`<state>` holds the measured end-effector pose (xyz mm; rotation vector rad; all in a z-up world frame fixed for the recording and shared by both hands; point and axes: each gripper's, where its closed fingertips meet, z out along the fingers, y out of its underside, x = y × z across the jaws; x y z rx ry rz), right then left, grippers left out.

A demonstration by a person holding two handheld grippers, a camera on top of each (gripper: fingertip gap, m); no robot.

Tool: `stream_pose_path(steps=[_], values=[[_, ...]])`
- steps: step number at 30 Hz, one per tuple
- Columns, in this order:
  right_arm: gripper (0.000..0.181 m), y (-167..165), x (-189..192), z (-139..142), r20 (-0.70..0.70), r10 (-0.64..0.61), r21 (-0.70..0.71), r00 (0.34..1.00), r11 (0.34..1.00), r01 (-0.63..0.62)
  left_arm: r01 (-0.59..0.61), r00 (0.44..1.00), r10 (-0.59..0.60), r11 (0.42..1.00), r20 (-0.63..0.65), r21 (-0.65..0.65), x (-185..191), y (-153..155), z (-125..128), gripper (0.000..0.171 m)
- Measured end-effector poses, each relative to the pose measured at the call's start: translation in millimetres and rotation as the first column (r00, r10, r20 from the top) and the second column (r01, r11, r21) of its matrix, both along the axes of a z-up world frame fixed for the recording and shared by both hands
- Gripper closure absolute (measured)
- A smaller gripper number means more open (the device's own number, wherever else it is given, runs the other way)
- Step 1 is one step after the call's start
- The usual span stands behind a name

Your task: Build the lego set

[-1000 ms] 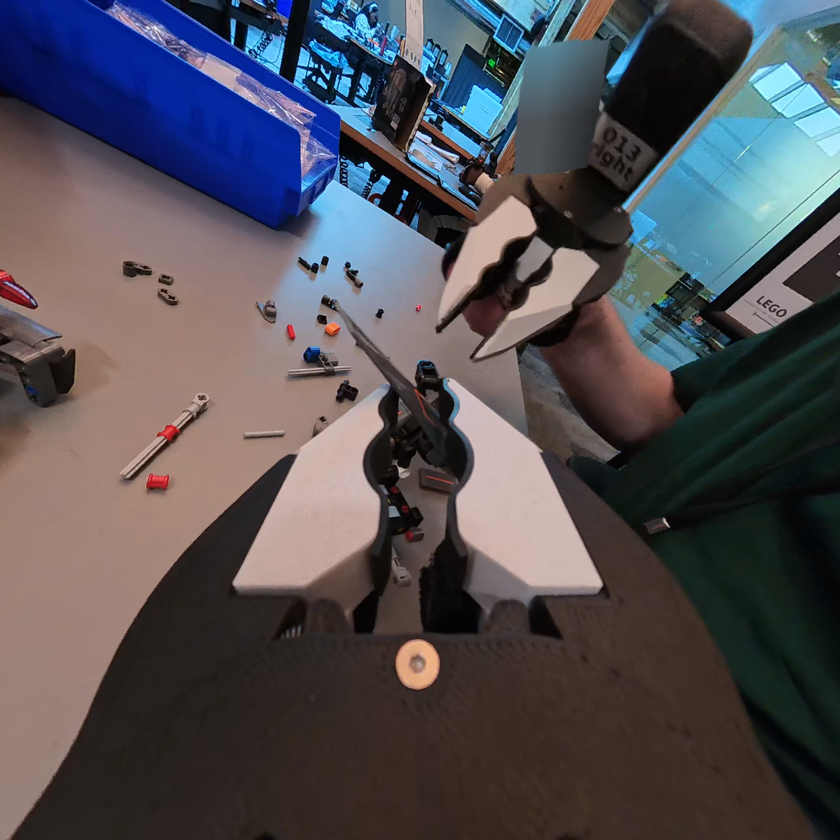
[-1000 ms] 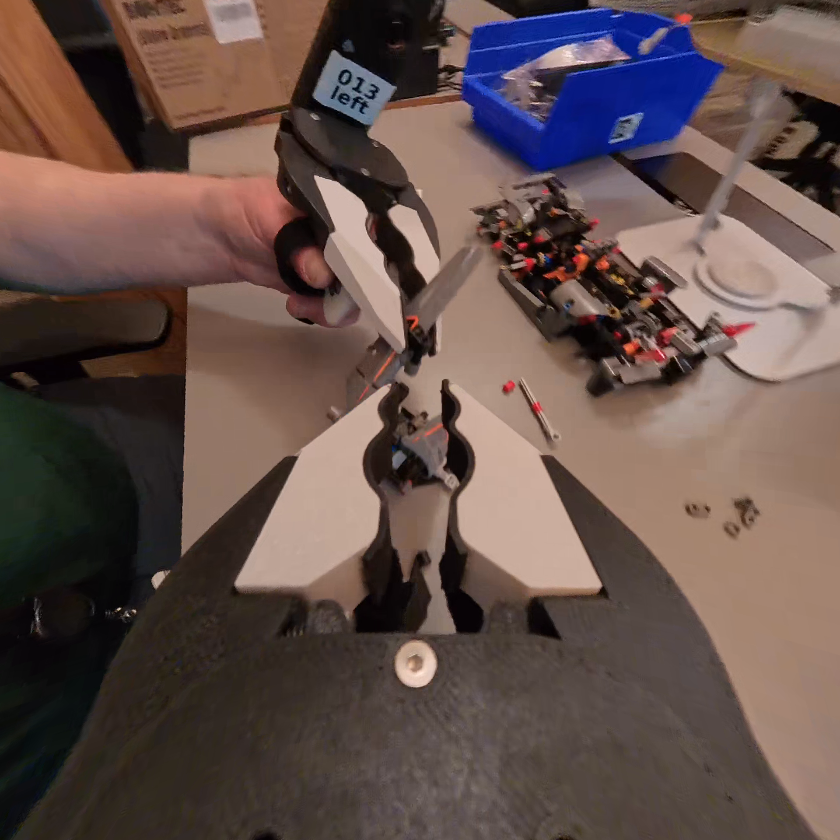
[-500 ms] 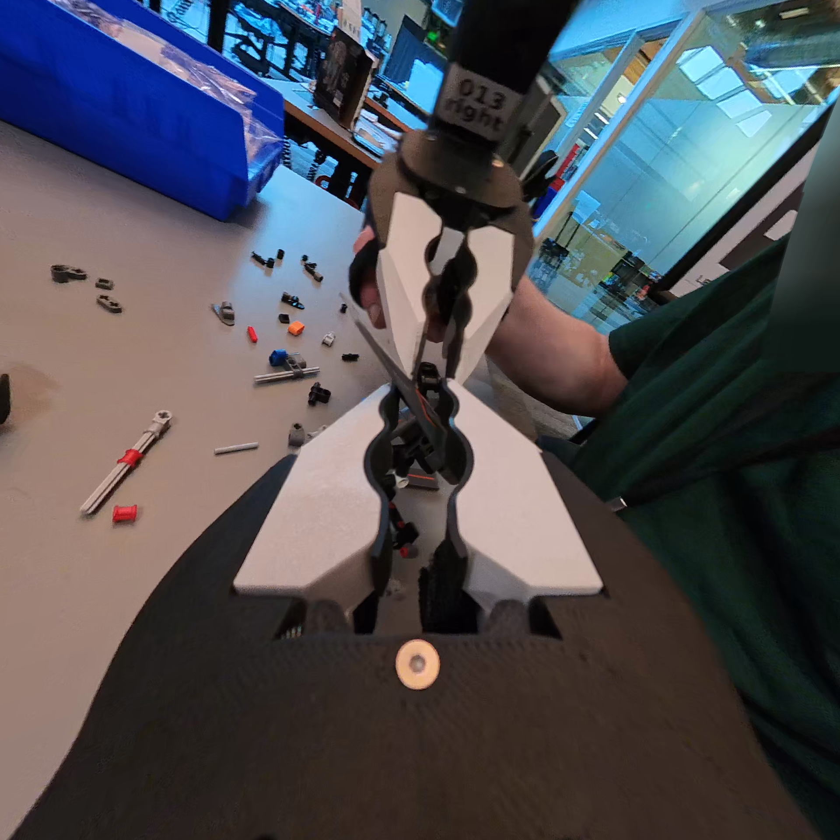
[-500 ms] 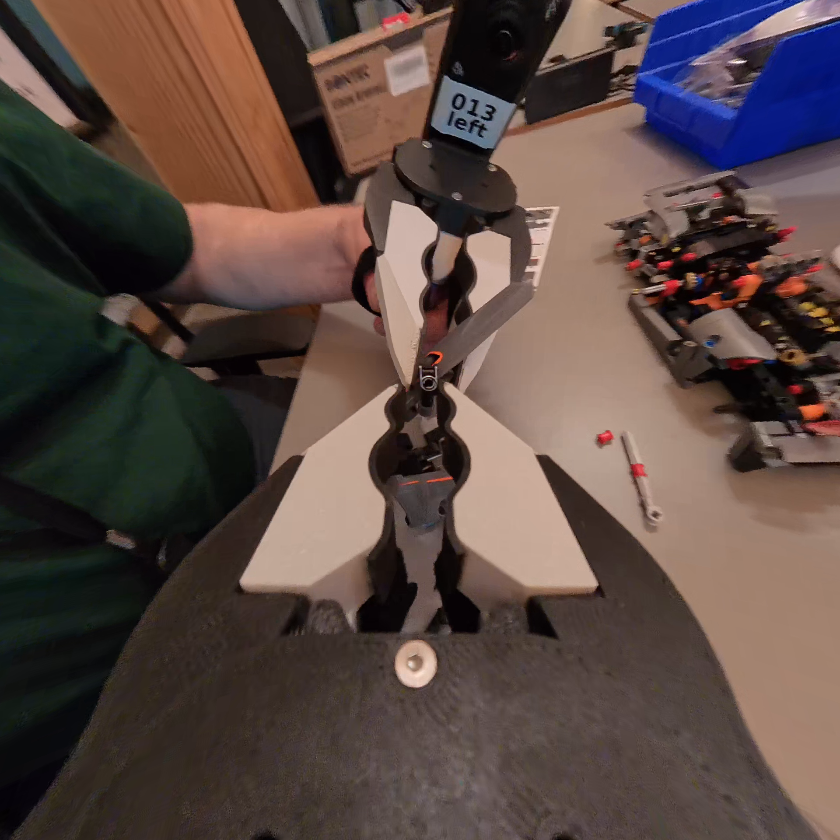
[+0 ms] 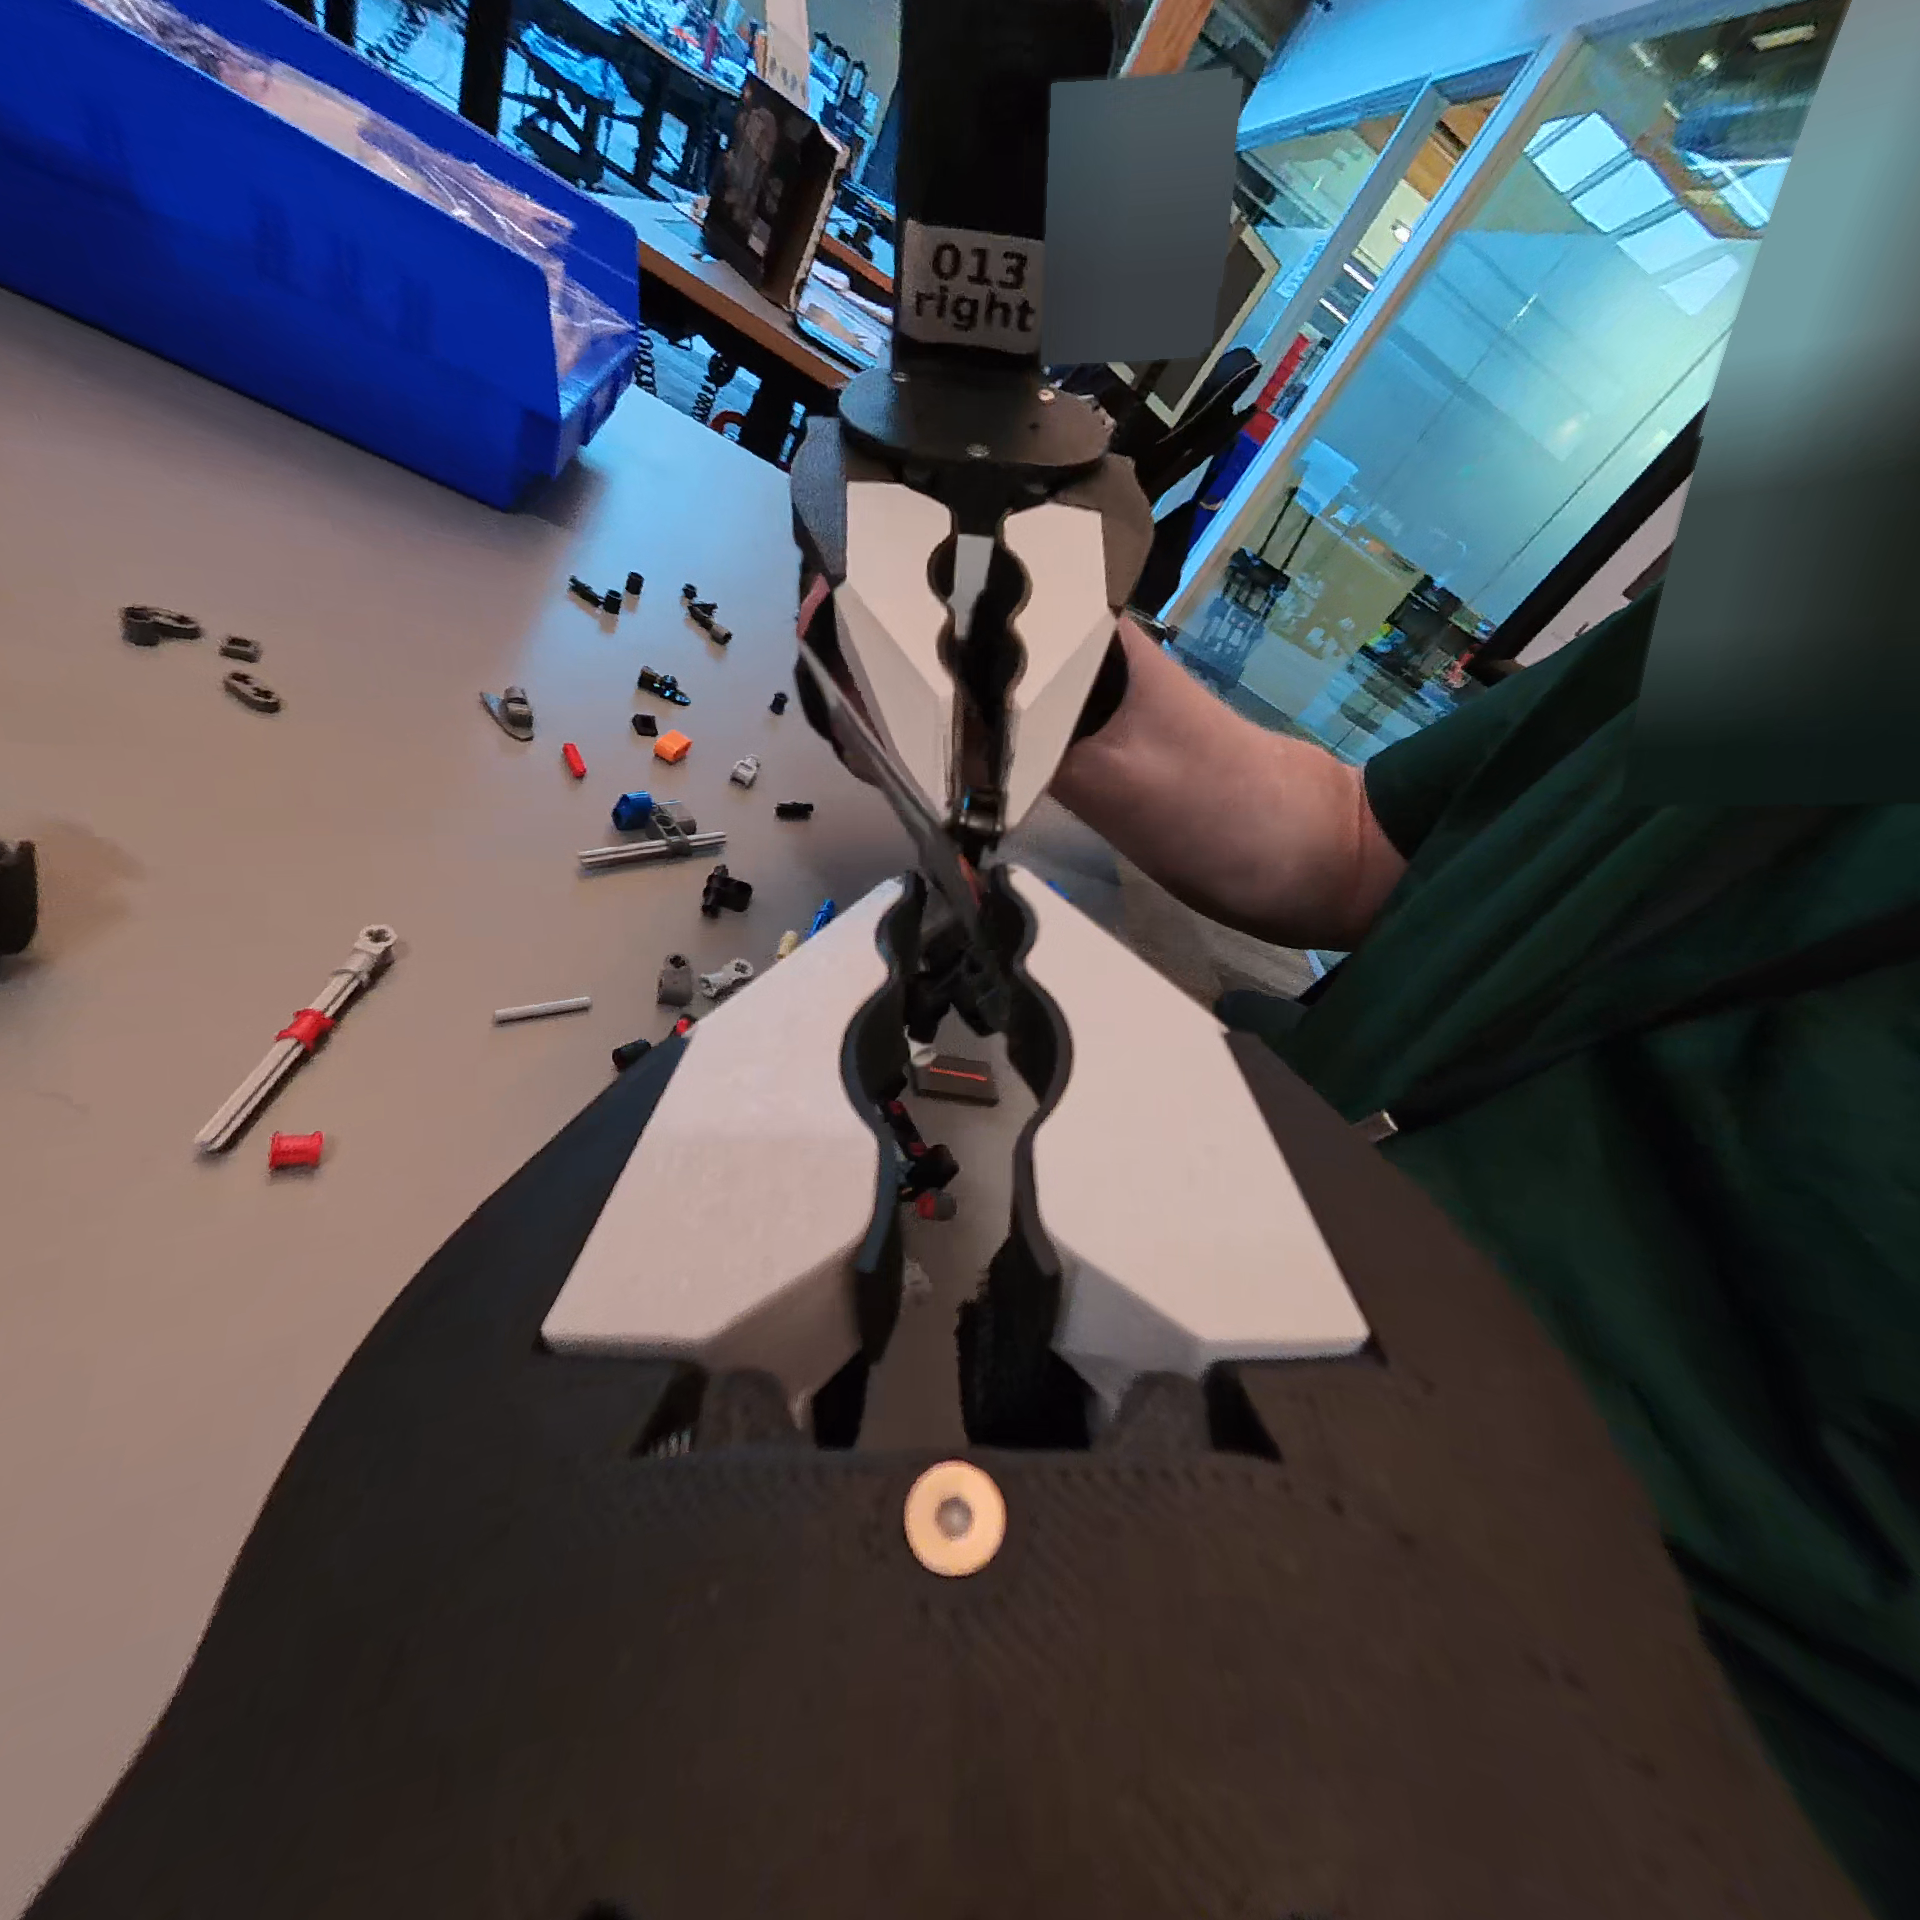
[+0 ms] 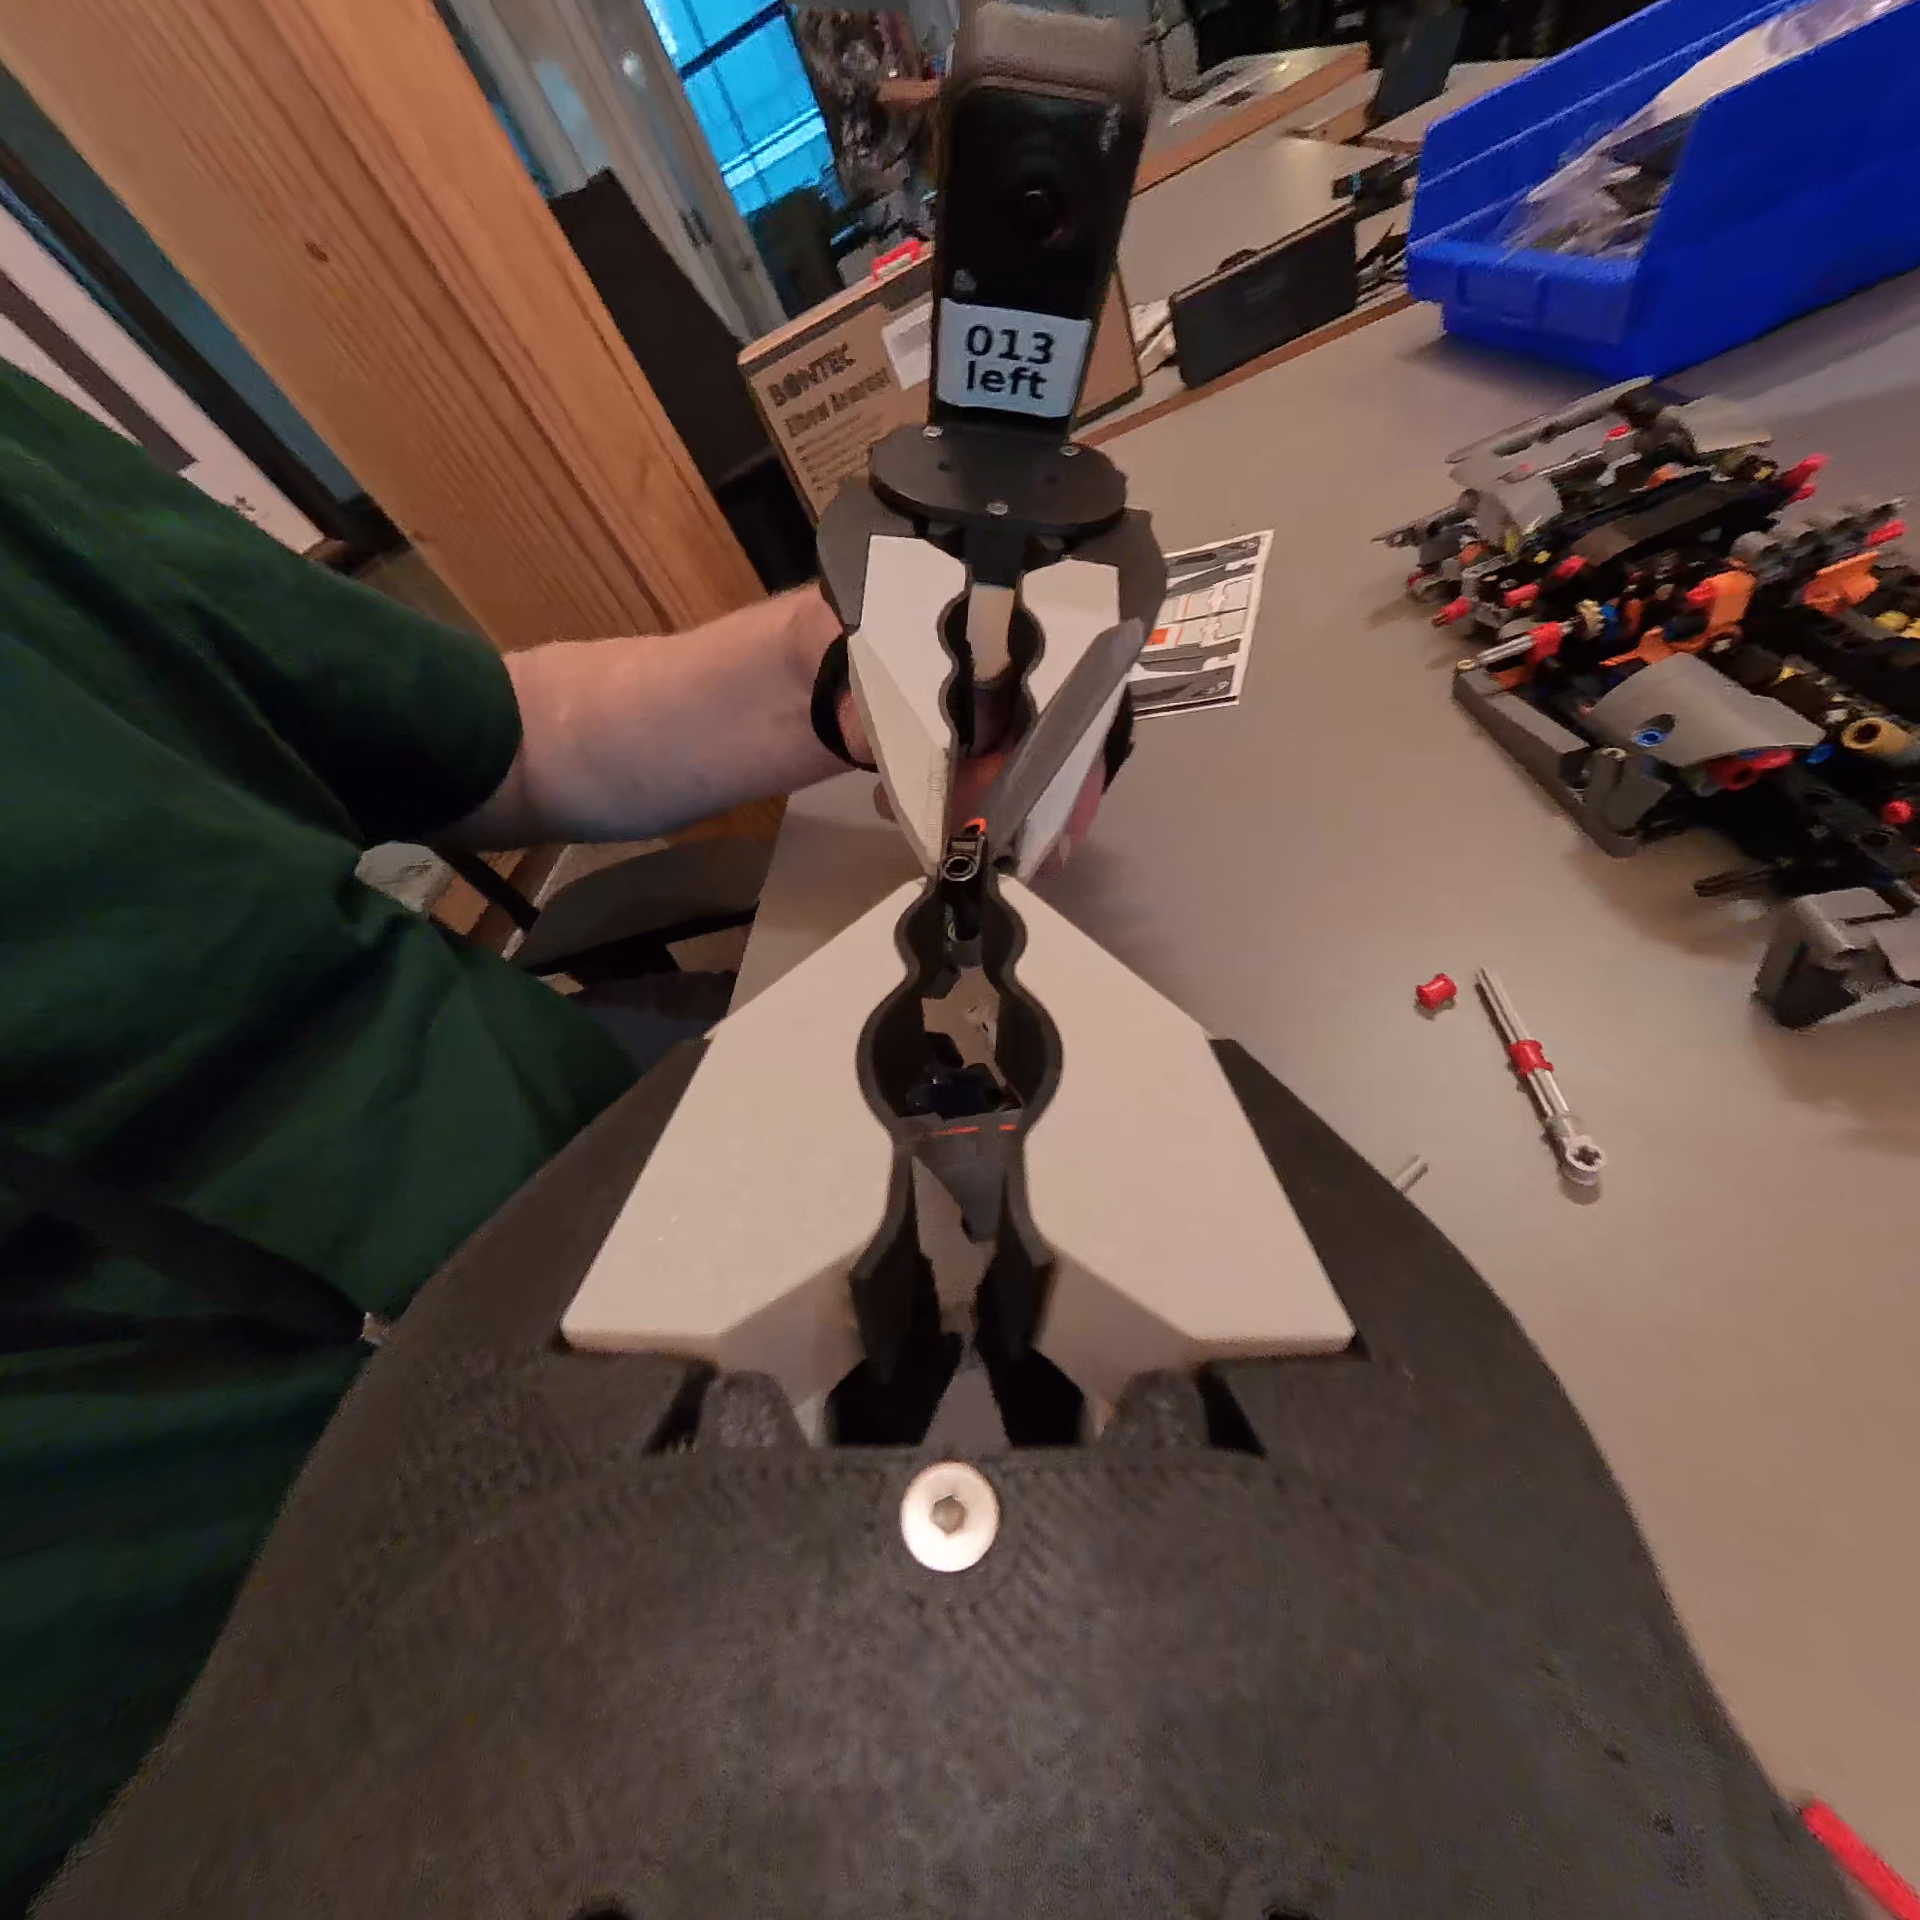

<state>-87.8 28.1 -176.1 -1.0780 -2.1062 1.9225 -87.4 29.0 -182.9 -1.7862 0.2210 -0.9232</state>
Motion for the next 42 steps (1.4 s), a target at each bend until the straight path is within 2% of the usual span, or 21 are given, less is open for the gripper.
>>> stream_pose_path(steps=[11, 22, 27, 37, 42], values=[[0.177, 7.8, -4.1, -4.8, -0.021, -0.278, 0.063, 0.96, 0.958, 0.278, -0.155, 0.987, 0.156, 0.988, -0.04, 0.024, -4.3, 5.4, -4.5, 0.166], [0.177, 13.9, -8.4, -5.9, -0.016, -0.524, 0.084, 0.852, 0.848, 0.523, -0.3, 0.946, 0.307, 0.951, -0.101, 0.081, -8.2, 9.0, -3.3, 0.166], [0.178, 17.4, -10.0, -6.2, -0.036, -0.611, 0.123, 0.791, 0.783, 0.61, -0.353, 0.929, 0.36, 0.931, -0.082, 0.095, -9.4, 12.1, -3.8, 0.167], [0.178, 22.6, -7.3, -8.8, -0.072, -0.699, 0.186, 0.711, 0.691, 0.698, -0.431, 0.884, 0.451, 0.888, -0.127, 0.159, -5.6, 16.6, -4.7, 0.167], [0.176, 22.1, -7.6, -14.7, -0.085, -0.691, 0.26, 0.718, 0.68, 0.685, -0.451, 0.877, 0.469, 0.879, -0.107, 0.158, -6.4, 16.1, -8.2, 0.167]])
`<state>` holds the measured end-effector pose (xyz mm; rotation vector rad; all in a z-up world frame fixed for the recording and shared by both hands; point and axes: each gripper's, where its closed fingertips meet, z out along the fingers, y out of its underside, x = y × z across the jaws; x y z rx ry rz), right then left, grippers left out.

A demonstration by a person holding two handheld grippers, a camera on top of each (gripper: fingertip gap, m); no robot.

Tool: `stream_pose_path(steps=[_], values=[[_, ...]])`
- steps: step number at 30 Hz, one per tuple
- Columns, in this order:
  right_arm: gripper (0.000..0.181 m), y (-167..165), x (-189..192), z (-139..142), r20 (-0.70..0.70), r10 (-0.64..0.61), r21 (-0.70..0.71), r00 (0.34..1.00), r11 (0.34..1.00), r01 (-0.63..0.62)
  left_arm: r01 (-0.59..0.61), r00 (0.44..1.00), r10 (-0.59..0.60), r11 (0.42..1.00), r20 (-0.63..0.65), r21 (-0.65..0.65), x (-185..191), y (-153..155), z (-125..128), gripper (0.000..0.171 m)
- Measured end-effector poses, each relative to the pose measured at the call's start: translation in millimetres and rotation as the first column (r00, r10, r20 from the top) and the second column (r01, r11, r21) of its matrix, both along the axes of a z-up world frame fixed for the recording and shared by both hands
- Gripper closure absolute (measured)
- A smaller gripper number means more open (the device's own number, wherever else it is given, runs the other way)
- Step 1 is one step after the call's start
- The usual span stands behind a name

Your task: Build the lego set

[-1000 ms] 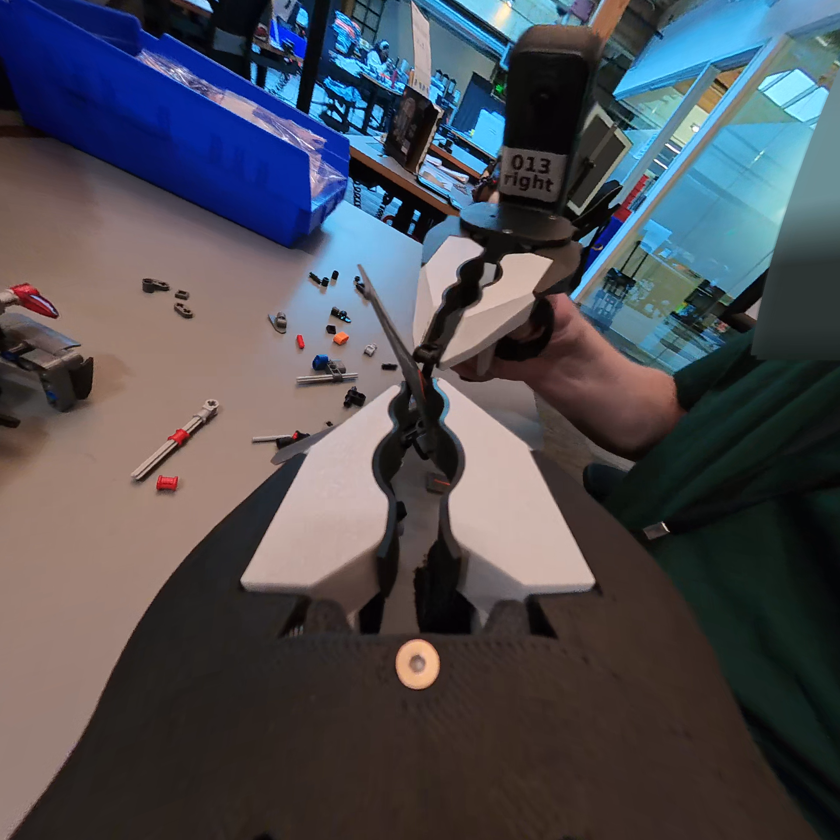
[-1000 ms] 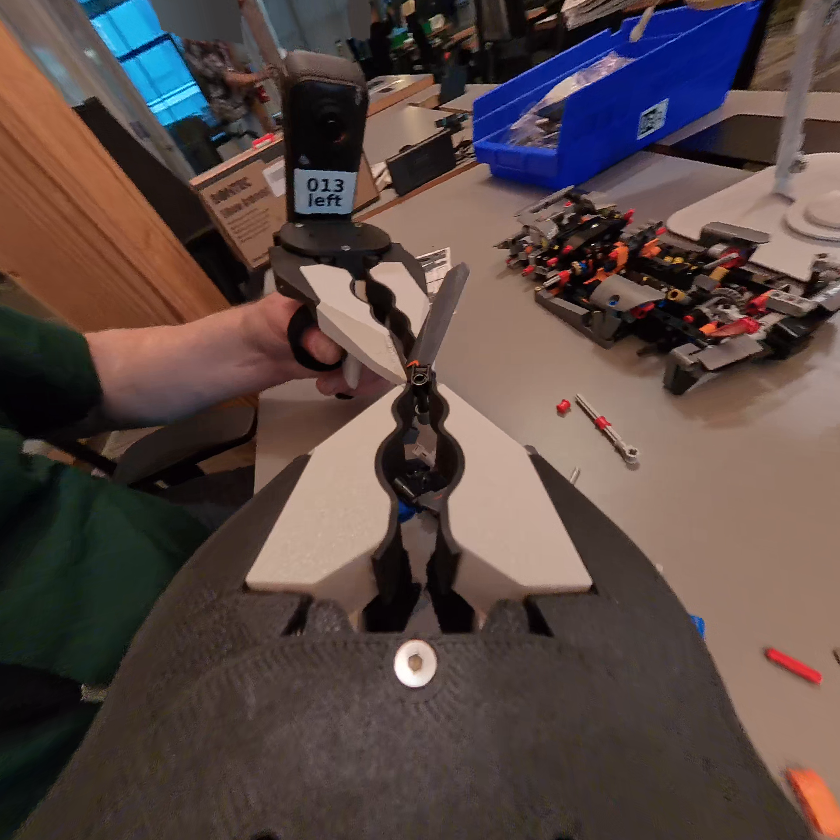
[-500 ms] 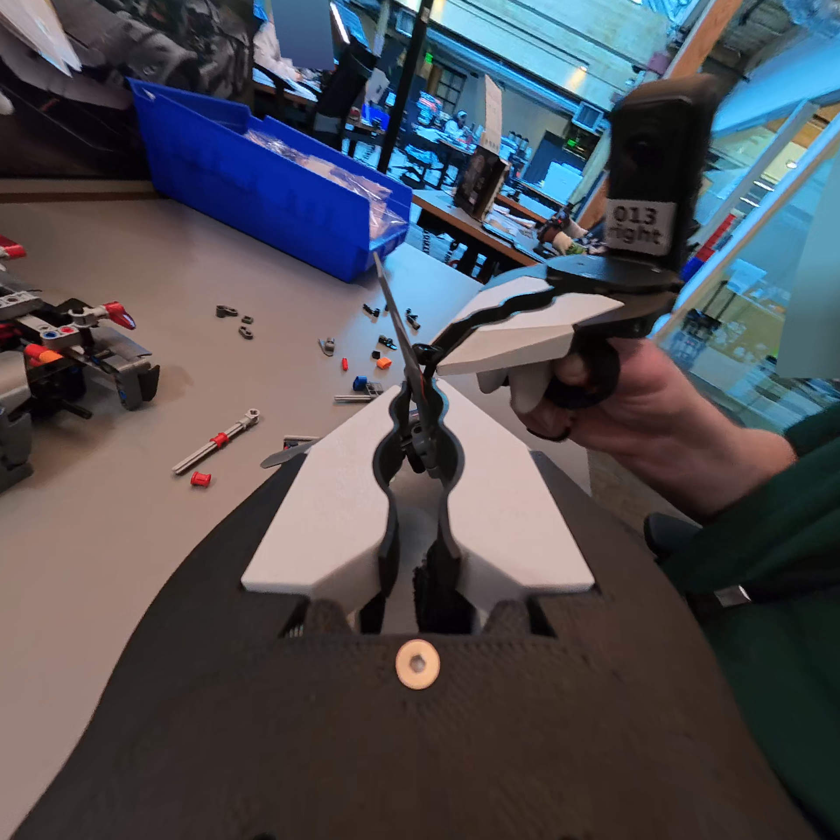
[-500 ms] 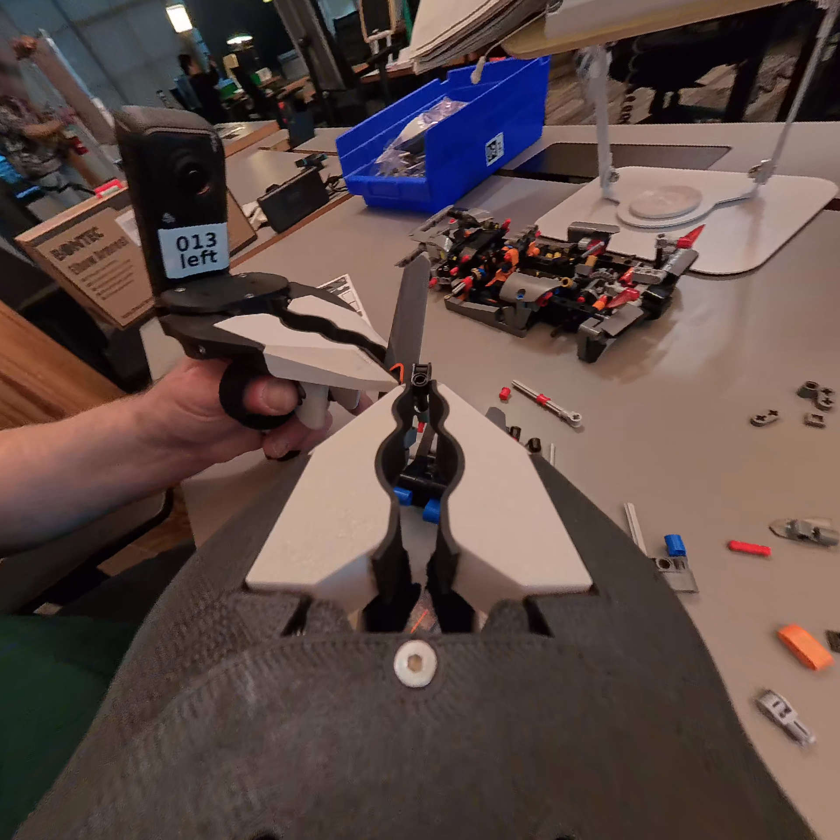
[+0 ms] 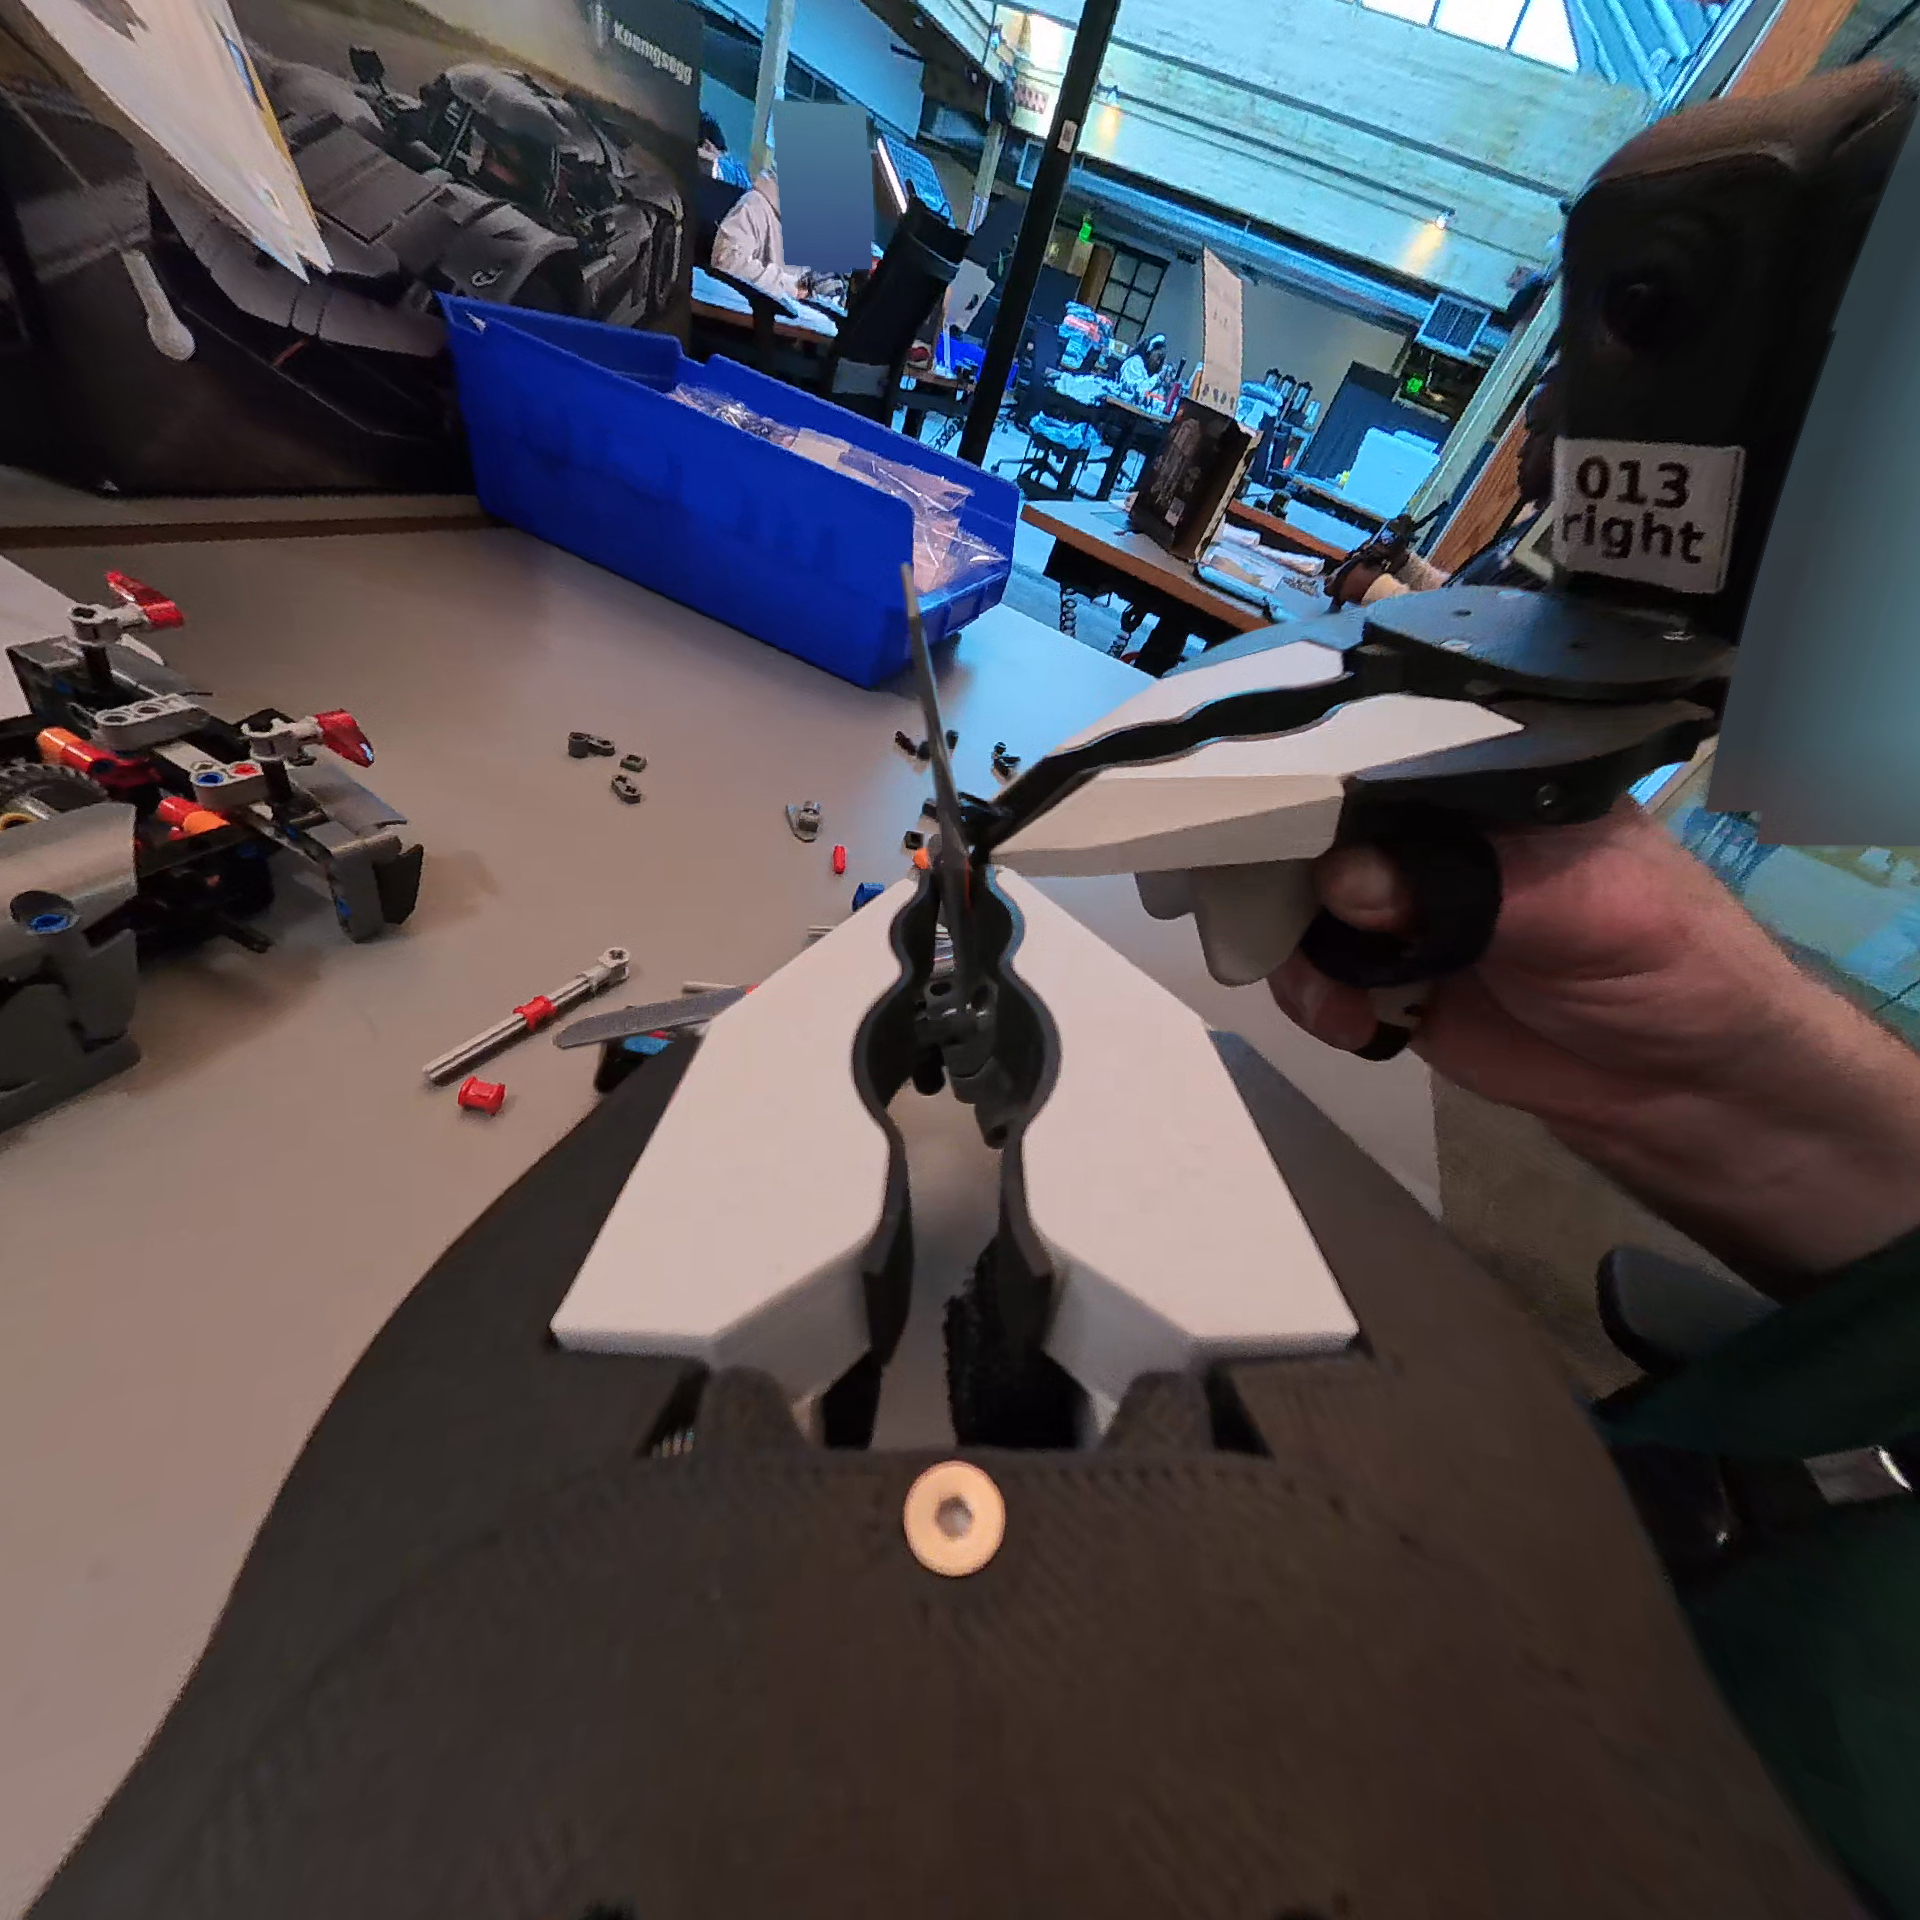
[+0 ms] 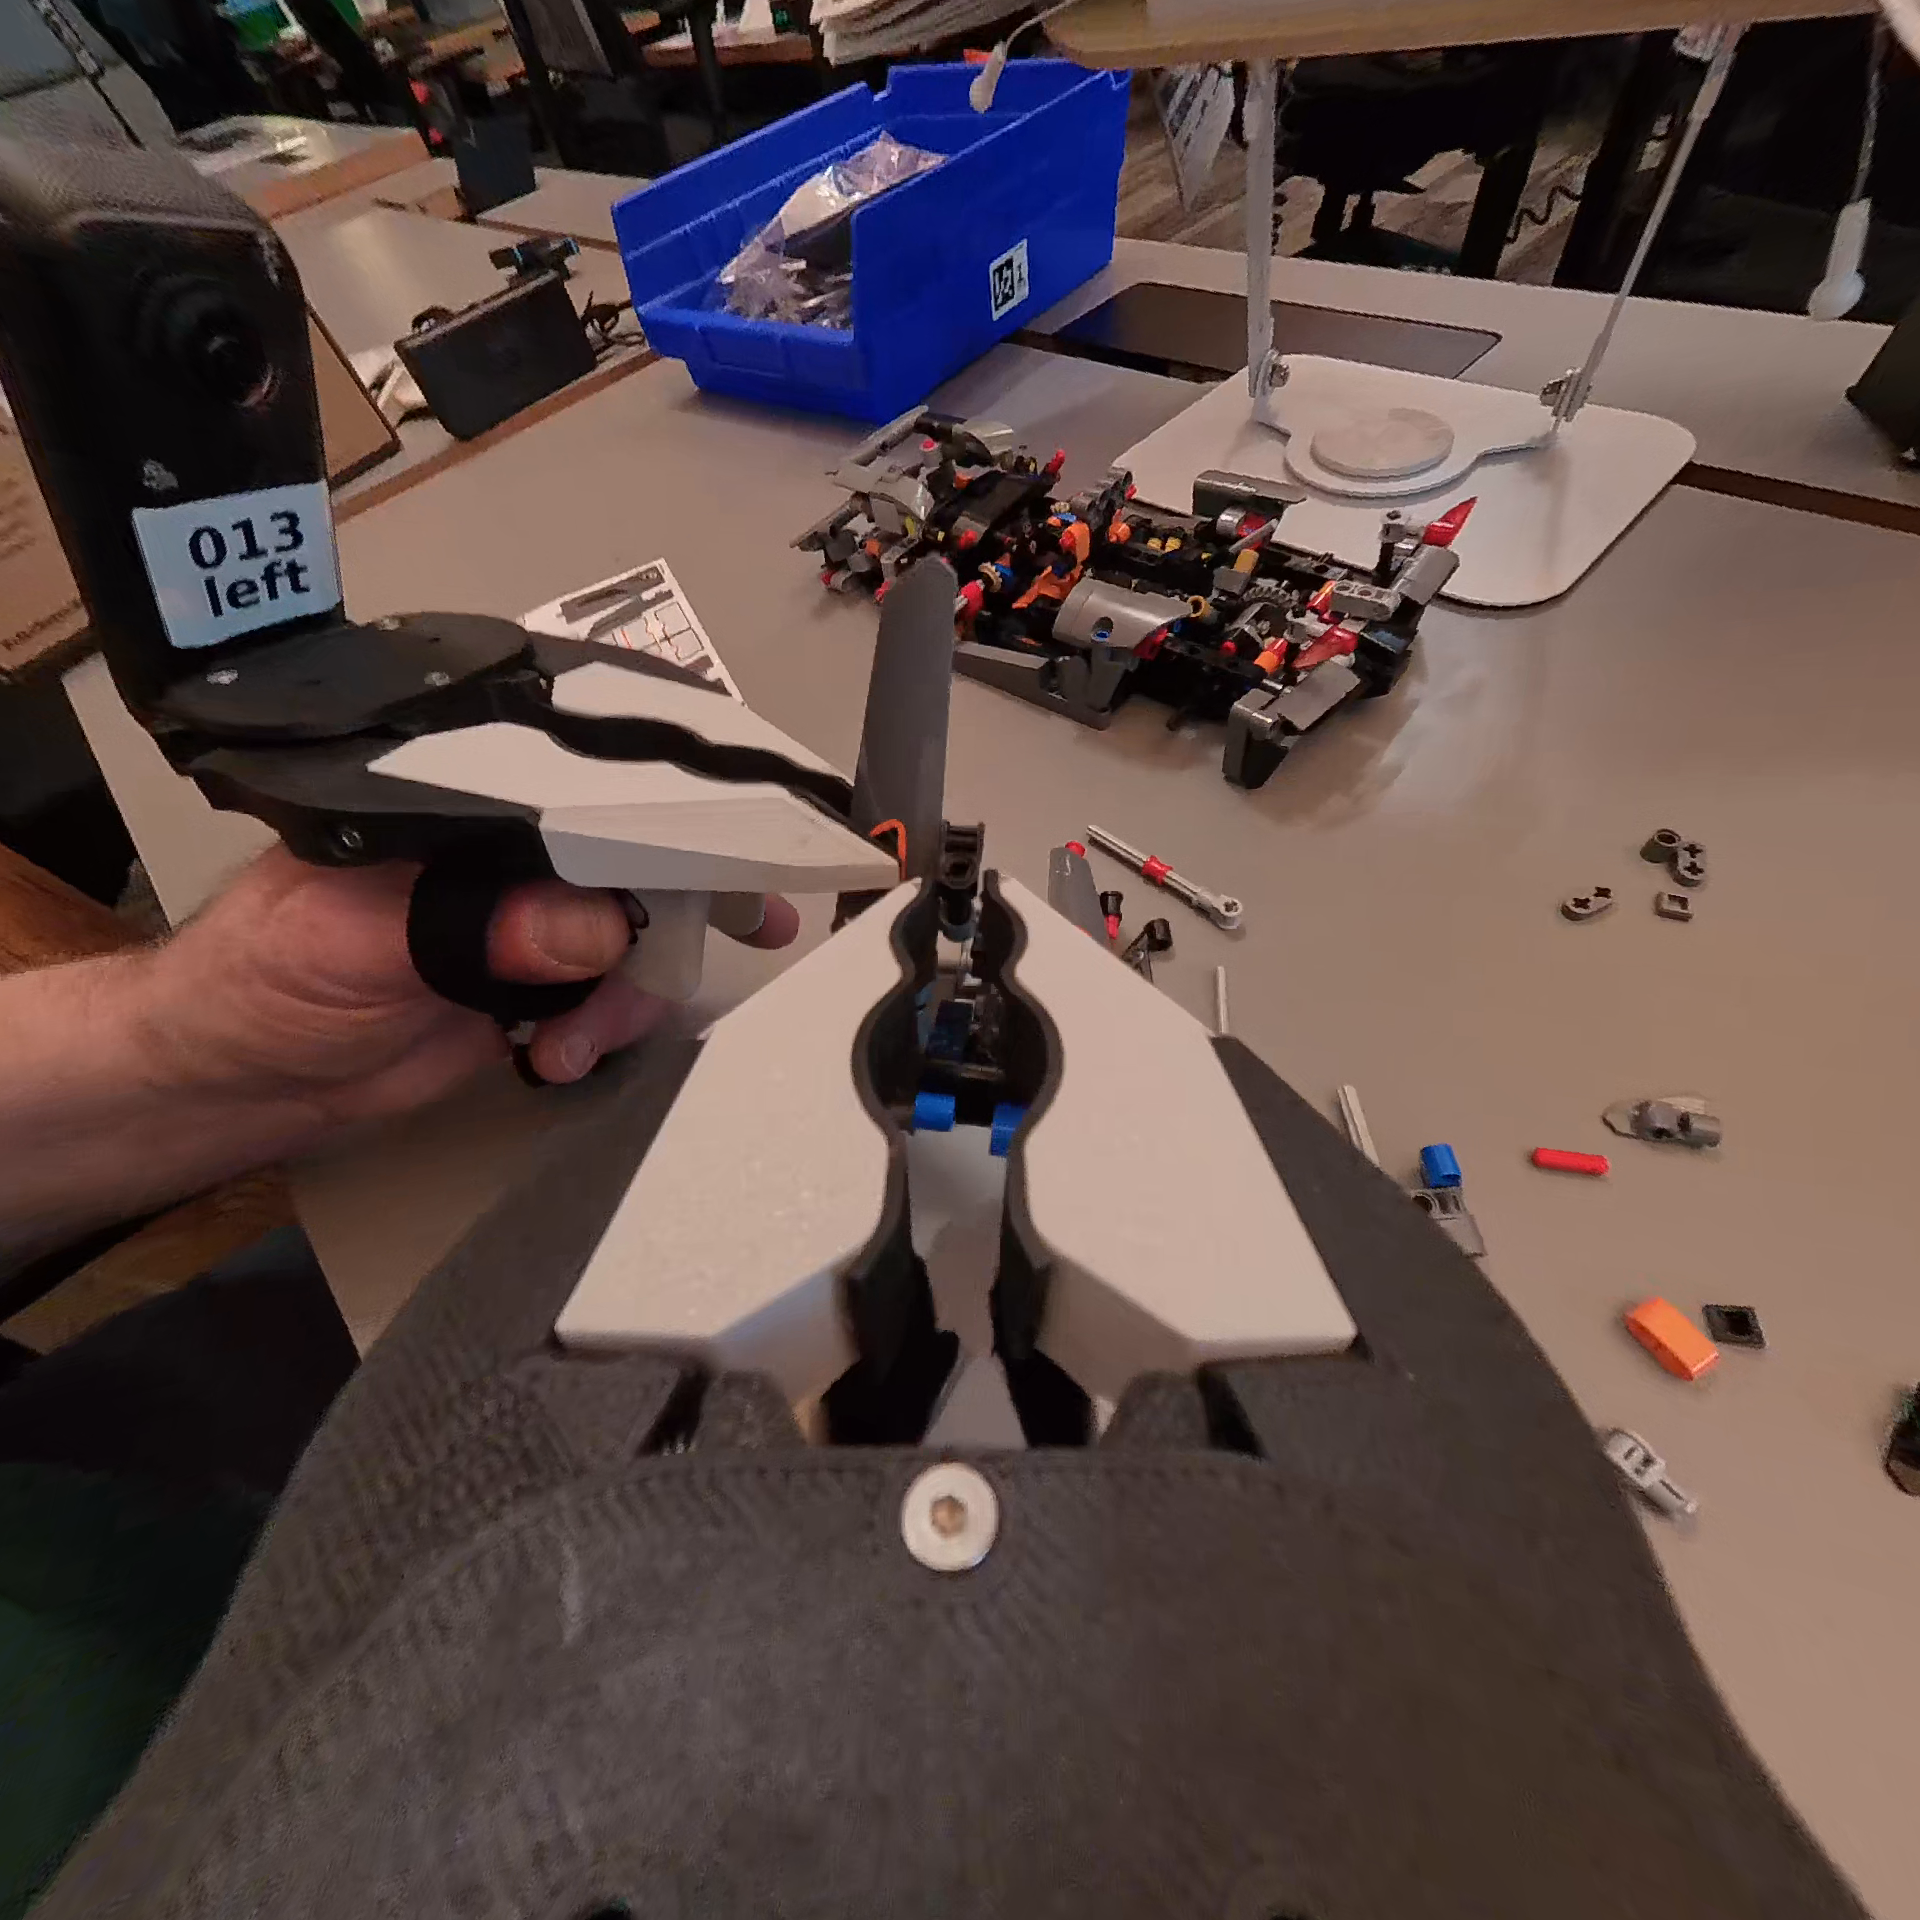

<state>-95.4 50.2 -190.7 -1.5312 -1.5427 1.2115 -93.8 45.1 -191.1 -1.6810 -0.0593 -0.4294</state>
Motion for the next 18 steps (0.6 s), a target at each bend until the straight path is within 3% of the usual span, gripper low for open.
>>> stream_pose_path(steps=[6, 8, 12, 18], values=[[0.159, -0.2, 4.2, 5.1, -0.015, 0.066, -0.038, 0.998, 0.997, -0.067, 0.022, 0.998, -0.024, 0.999, 0.057, 0.033, -0.7, -2.4, 4.2, 0.167], [0.158, -4.3, 7.3, 8.0, -0.017, 0.135, -0.155, 0.991, 0.979, -0.136, 0.04, 0.997, -0.043, 0.999, 0.07, 0.037, -0.6, -3.5, 4.6, 0.167], [0.164, -6.8, 7.8, 7.3, -0.038, 0.227, -0.36, 0.973, 0.905, -0.225, 0.071, 0.994, -0.075, 0.997, 0.084, 0.043, 0.1, -6.7, 4.5, 0.167], [0.174, -10.3, -1.2, 4.7, -0.06, 0.308, -0.41, 0.95, 0.86, -0.305, 0.123, 0.986, -0.127, 0.991, 0.107, 0.052, 5.5, -9.0, 4.2, 0.167]])
